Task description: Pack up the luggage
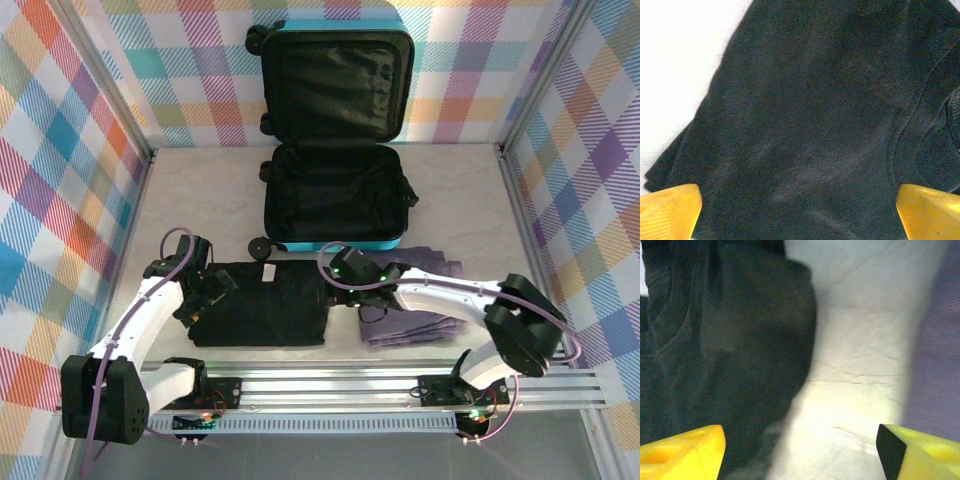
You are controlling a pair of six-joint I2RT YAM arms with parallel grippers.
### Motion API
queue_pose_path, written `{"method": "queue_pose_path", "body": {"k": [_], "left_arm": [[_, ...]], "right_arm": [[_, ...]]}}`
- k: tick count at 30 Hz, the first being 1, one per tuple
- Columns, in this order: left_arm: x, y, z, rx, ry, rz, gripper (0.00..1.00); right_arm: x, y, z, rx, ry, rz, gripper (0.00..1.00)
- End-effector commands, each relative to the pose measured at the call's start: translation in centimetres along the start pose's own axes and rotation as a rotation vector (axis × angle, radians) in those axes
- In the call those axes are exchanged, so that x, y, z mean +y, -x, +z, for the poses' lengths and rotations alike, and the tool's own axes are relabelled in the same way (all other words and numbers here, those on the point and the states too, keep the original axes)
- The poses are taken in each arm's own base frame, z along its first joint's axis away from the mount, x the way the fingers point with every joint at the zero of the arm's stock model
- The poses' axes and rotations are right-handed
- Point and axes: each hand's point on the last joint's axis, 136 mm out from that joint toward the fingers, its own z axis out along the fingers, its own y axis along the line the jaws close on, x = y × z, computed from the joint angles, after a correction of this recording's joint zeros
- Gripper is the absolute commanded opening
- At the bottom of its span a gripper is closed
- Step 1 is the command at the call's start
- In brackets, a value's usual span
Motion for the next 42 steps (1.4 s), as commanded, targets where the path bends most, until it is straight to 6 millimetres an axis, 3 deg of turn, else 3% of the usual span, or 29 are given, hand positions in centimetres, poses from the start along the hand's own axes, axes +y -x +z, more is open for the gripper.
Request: {"method": "queue_pose_path", "body": {"k": [1, 12, 20, 23, 28, 31, 42], "left_arm": [[-0.3, -0.9, 1.0, 0.038, -0.015, -0.004, 0.99], [-0.8, -0.3, 0.7, 0.016, -0.019, 0.047, 0.99], [-2.0, 1.1, -0.4, -0.013, -0.023, 0.09, 0.99], [-2.2, 1.4, -0.6, -0.019, -0.02, 0.094, 0.99], [-3.1, 1.6, -0.3, -0.011, -0.032, 0.099, 0.99], [-3.6, 1.5, -0.1, -0.003, -0.027, 0.113, 0.99], [-4.2, 0.7, -0.2, 0.0, 0.001, 0.161, 0.99]], "right_arm": [[2.4, -0.3, 0.9, 0.047, 0.054, 0.021, 0.78], [3.8, -2.3, 4.6, 0.157, 0.031, 0.006, 0.72], [3.2, -3.2, 6.2, 0.195, -0.008, 0.002, 0.57], [2.6, -3.0, 6.0, 0.183, -0.041, -0.007, 0.46], [1.2, -3.1, 5.3, 0.162, -0.089, -0.012, 0.15], [0.0, -3.2, 4.8, 0.158, -0.132, -0.017, 0.04], [-4.9, -2.6, 2.2, 0.12, -0.21, 0.013, 0.03]]}}
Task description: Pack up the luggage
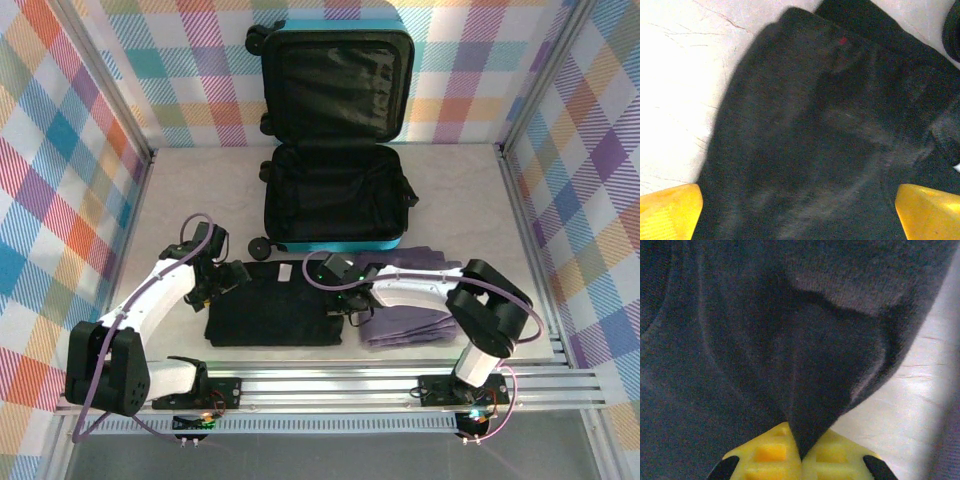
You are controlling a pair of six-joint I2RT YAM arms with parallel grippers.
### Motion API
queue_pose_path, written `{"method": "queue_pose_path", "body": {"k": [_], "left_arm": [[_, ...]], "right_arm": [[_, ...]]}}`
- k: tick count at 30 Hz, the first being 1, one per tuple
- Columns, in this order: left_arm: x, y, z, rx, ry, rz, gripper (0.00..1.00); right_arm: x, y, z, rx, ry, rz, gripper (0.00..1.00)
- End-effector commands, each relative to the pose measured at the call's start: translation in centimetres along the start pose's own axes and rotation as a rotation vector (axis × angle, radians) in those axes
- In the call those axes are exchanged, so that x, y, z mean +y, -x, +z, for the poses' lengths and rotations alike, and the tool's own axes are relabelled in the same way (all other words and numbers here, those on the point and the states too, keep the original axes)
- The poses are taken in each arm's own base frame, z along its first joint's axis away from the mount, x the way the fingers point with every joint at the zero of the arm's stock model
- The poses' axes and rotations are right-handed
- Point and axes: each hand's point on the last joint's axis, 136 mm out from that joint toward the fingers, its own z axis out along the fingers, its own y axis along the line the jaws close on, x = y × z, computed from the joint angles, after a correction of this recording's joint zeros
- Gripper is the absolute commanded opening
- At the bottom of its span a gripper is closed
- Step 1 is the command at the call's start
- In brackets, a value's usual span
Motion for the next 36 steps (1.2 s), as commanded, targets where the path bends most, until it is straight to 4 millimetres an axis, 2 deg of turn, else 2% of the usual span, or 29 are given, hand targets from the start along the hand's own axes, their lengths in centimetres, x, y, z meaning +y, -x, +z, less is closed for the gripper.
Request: {"method": "queue_pose_path", "body": {"k": [1, 7, 18, 31, 36], "left_arm": [[-0.2, 0.0, -0.5, -0.004, 0.018, 0.013, 0.99], [-0.1, -0.8, 0.3, 0.029, 0.03, 0.024, 1.0], [-0.7, -2.8, 3.3, 0.116, 0.066, 0.084, 1.0], [-2.2, -4.8, 5.6, 0.175, 0.046, 0.154, 0.97], [-2.8, -5.7, 6.2, 0.189, 0.026, 0.178, 0.91]], "right_arm": [[-3.3, -0.6, -0.7, 0.014, -0.091, -0.003, 0.03], [-3.4, -0.2, -0.8, 0.008, -0.094, -0.012, 0.06], [-2.8, 0.1, -0.8, 0.002, -0.067, -0.018, 0.3], [-0.5, 0.3, 0.1, 0.027, 0.032, -0.033, 0.31], [0.4, 0.0, 0.9, 0.054, 0.066, -0.039, 0.25]]}}
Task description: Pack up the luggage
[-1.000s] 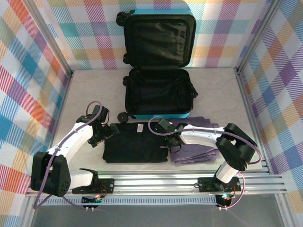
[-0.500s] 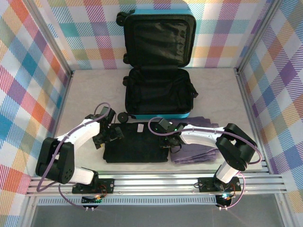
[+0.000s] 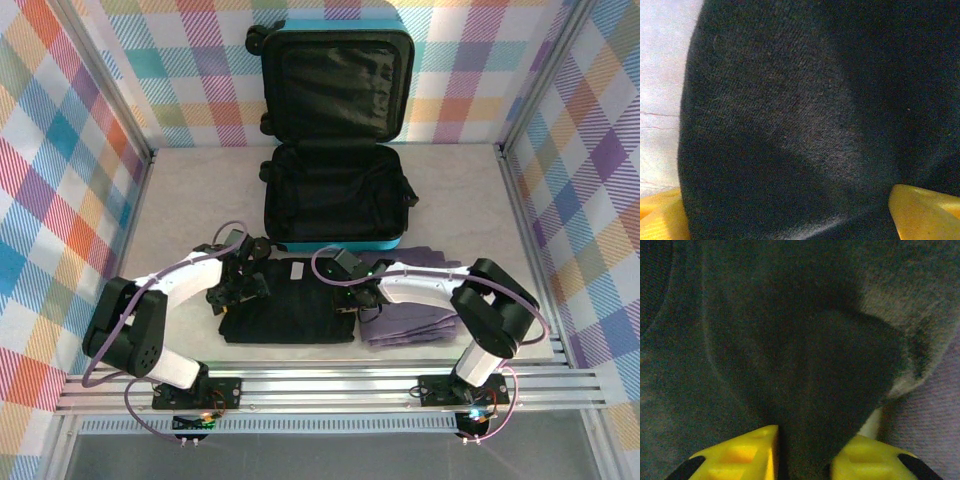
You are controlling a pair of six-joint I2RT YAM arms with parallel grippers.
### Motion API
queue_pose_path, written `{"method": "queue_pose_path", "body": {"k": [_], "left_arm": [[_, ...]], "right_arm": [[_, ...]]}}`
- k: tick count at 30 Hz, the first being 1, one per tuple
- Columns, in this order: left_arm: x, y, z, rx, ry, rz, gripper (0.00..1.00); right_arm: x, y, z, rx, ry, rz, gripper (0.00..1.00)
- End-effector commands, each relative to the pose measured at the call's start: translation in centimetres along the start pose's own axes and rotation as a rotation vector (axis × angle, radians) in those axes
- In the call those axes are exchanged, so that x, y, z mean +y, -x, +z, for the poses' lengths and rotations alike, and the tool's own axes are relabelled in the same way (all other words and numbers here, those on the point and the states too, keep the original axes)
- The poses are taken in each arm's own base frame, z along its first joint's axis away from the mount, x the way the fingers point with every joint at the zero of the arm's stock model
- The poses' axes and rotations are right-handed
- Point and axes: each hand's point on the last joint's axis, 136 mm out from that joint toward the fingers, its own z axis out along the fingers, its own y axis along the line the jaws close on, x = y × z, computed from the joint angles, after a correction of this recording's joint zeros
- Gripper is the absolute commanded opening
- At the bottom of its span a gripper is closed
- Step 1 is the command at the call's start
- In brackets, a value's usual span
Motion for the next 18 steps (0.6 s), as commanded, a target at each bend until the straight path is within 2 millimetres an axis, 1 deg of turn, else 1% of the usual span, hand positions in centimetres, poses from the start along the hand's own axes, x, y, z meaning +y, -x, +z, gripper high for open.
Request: {"method": "queue_pose_path", "body": {"k": [1, 5, 6, 9, 10, 11, 13, 15, 16, 18], "left_arm": [[-0.6, -1.9, 1.5, 0.064, -0.02, 0.027, 0.89], [-0.8, -2.2, 1.3, 0.058, -0.02, 0.048, 0.76], [-0.8, -2.2, 1.2, 0.053, -0.021, 0.05, 0.71], [-0.8, -2.2, 0.7, 0.04, -0.018, 0.06, 0.45], [-0.7, -2.2, 0.5, 0.037, -0.013, 0.062, 0.35], [-0.6, -2.2, 0.3, 0.031, -0.011, 0.066, 0.27], [-0.5, -2.1, -0.5, 0.015, -0.005, 0.074, 0.14], [-0.4, -1.9, -1.4, -0.005, -0.005, 0.079, 0.03], [-0.4, -1.8, -1.9, -0.015, -0.004, 0.081, 0.0], [-0.3, -1.6, -2.9, -0.038, -0.006, 0.083, 0.0]], "right_arm": [[1.6, -0.1, 0.7, 0.03, 0.061, -0.026, 0.23], [2.0, 0.0, 0.5, 0.029, 0.076, -0.043, 0.15], [2.0, 0.0, 0.4, 0.028, 0.077, -0.048, 0.12], [2.2, 0.0, 0.1, 0.024, 0.087, -0.06, 0.04], [2.3, 0.0, -0.1, 0.022, 0.093, -0.065, 0.02], [2.3, 0.0, -0.2, 0.019, 0.097, -0.069, 0.0], [2.5, 0.1, -0.6, 0.012, 0.106, -0.085, 0.0], [2.6, 0.3, -1.1, 0.003, 0.112, -0.099, 0.0], [2.7, 0.4, -1.3, 0.0, 0.116, -0.107, 0.0], [3.1, 0.6, -2.0, -0.012, 0.134, -0.12, 0.0]]}}
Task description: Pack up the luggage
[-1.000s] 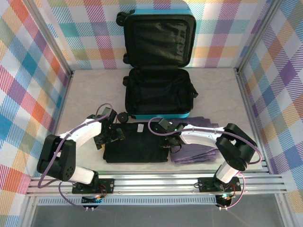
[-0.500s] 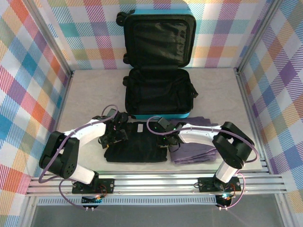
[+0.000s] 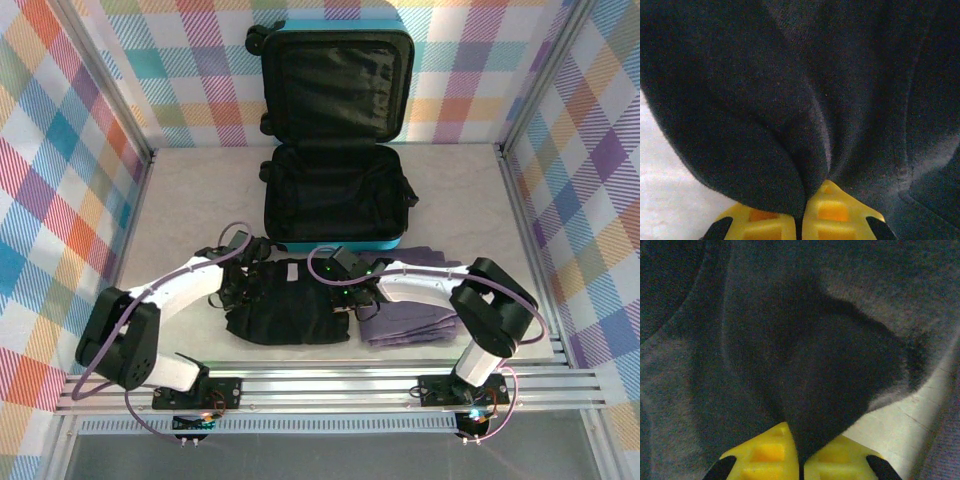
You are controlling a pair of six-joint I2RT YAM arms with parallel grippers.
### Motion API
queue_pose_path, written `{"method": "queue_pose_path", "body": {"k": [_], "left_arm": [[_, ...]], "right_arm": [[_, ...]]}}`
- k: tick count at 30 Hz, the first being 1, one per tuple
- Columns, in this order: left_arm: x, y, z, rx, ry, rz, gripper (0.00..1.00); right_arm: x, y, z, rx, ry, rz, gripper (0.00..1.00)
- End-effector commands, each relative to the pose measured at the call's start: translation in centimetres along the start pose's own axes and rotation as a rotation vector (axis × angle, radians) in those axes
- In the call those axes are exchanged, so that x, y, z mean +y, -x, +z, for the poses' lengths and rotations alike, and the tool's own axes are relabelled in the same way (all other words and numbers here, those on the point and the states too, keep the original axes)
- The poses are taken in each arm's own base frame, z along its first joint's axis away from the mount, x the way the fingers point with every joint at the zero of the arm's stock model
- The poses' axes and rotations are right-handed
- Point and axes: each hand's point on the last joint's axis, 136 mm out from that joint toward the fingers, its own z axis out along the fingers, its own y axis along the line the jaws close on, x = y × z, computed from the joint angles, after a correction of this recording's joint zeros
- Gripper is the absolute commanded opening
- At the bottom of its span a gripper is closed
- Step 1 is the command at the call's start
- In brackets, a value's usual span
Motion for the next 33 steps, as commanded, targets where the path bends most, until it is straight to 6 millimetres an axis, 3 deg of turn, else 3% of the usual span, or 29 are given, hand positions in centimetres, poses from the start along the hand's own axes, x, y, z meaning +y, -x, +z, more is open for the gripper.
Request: {"method": "queue_pose_path", "body": {"k": [1, 14, 23, 33], "left_arm": [[0.9, -0.8, -1.9, -0.002, 0.032, 0.021, 0.0], [-1.7, 0.9, -9.7, -0.161, -0.156, 0.049, 0.0], [-3.1, 2.0, -13.7, -0.228, -0.236, 0.071, 0.0], [-6.3, 4.8, -18.1, -0.33, -0.35, 0.098, 0.0]], "right_arm": [[1.8, 0.5, -1.9, -0.024, 0.07, -0.057, 0.0], [4.8, 2.8, -7.2, -0.115, 0.171, -0.143, 0.0], [5.9, 4.5, -11.5, -0.192, 0.22, -0.187, 0.0], [4.6, 8.7, -17.2, -0.293, 0.259, -0.191, 0.0]]}}
